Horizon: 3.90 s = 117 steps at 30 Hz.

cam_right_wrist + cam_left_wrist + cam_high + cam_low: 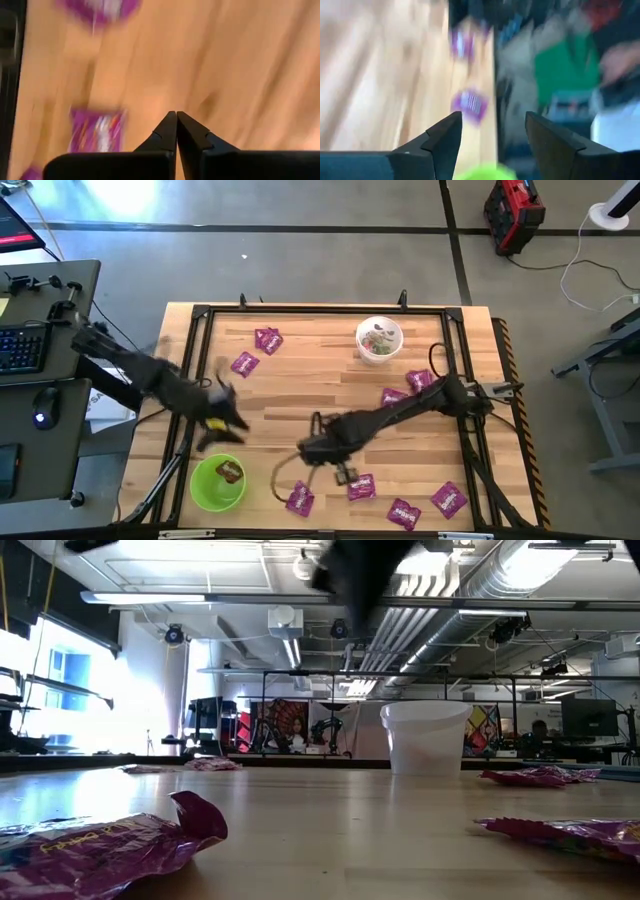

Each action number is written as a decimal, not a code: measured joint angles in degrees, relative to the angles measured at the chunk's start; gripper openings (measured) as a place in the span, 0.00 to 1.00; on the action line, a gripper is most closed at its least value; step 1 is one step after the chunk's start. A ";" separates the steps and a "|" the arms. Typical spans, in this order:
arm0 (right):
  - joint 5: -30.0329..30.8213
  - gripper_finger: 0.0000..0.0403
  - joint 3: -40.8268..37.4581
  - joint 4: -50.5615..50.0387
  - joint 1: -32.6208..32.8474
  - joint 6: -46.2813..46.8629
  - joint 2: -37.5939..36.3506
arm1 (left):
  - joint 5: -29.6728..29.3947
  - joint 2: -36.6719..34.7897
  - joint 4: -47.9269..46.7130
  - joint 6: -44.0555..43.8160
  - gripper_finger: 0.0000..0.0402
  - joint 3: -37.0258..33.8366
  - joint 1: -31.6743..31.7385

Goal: Sort candy by brand, put in halloween buckets
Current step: Adjust the green bucket, then put the purple candy into the green bucket

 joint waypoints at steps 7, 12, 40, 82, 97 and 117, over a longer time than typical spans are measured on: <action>-2.18 0.00 -29.72 16.64 5.23 20.29 -17.77 | 5.93 13.85 -8.48 -4.71 0.21 -0.04 -15.15; 7.86 0.00 -47.18 34.44 7.84 40.58 -31.26 | -2.75 21.28 -3.80 -6.69 0.03 -0.02 -22.67; 19.90 0.00 -56.55 50.03 7.01 43.08 -38.83 | -10.42 33.42 -0.39 -1.53 0.00 -0.01 -14.69; -2.11 0.51 -19.27 13.78 13.61 40.40 -9.61 | -37.80 -7.69 -3.22 -1.15 0.00 0.07 -15.22; -2.96 0.68 -18.95 16.26 11.10 31.75 1.03 | -36.82 -7.65 -3.90 -1.66 0.00 0.04 -15.21; 5.68 0.25 -18.80 15.82 11.82 28.39 3.33 | -37.41 -7.65 -3.83 -3.67 0.00 0.02 -15.20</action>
